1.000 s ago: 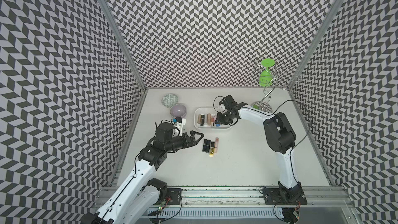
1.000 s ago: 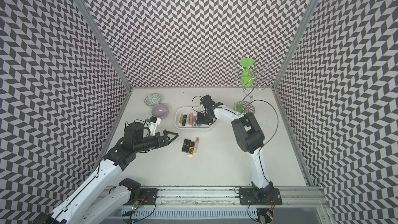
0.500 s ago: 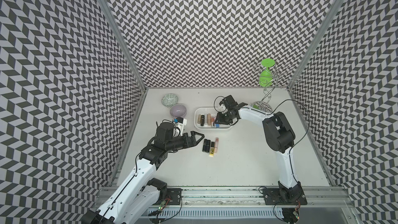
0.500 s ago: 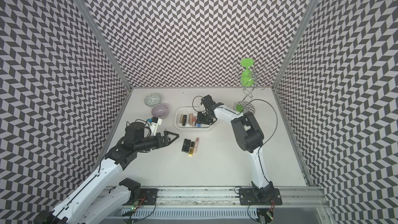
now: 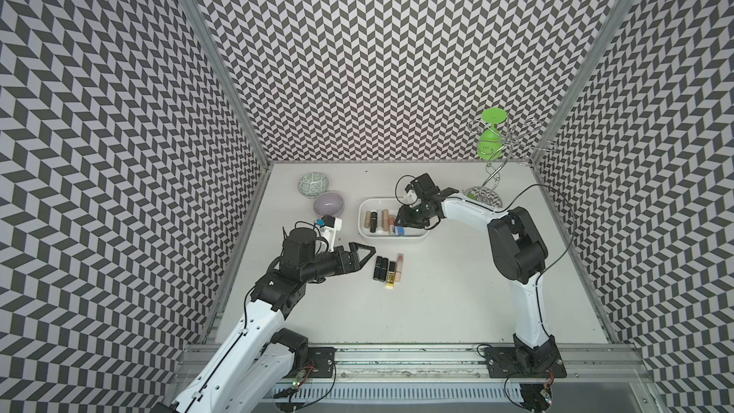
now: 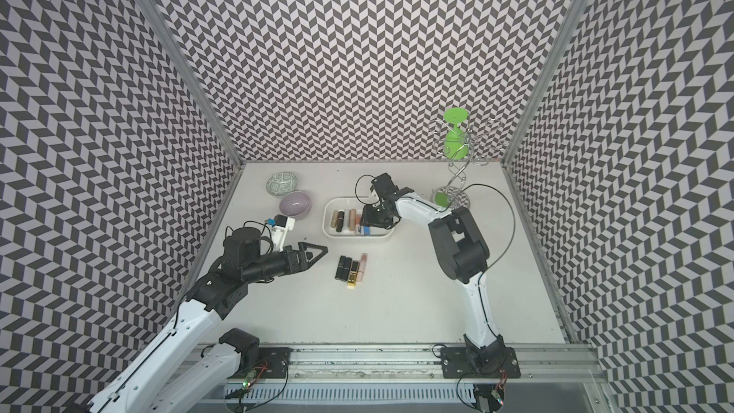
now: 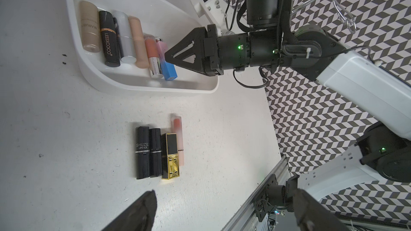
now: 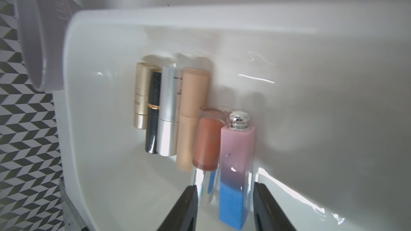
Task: Put the lipstick into the storage box
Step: Place the lipstick in the storage box, then pick up the lipstick at the center of the board.
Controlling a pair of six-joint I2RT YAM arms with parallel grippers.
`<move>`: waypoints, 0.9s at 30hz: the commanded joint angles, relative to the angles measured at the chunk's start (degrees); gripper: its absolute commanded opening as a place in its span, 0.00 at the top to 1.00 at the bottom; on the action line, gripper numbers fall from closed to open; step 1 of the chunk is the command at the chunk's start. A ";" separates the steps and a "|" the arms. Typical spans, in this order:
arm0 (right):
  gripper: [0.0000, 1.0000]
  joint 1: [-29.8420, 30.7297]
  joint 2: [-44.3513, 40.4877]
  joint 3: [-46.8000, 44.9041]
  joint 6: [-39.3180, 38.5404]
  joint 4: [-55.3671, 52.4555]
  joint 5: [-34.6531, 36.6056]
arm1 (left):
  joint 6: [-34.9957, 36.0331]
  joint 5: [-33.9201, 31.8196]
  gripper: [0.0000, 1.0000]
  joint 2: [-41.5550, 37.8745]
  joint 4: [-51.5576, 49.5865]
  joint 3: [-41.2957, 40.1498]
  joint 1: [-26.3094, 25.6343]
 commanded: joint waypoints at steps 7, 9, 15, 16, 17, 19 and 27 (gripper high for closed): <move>0.53 0.14 -14.17 -3.10 1.14 0.14 -1.00 | -3.12 0.36 0.01 -2.38 2.94 -2.24 0.26; 0.52 0.06 -16.74 -4.54 1.22 -0.04 -1.26 | -3.44 0.60 0.01 -2.91 3.67 -2.79 0.26; 0.49 0.16 -24.65 -10.77 1.32 -0.20 -2.04 | -3.27 0.05 0.01 -3.65 3.50 -4.02 0.24; 0.48 0.15 -25.85 -12.00 1.22 -0.15 -2.06 | -3.56 -0.09 0.01 -3.82 3.75 -4.40 0.21; 0.48 0.15 -27.27 -13.20 1.14 -0.13 -2.06 | -3.94 -0.28 0.01 -4.09 4.30 -4.99 0.23; 0.47 0.15 -29.83 -15.82 0.89 -0.13 -1.91 | -5.18 -0.55 0.01 -4.36 5.60 -6.20 0.26; 0.46 0.46 -38.13 -25.70 1.54 -0.65 -1.30 | -9.20 -0.56 0.01 -2.99 11.85 -9.11 0.29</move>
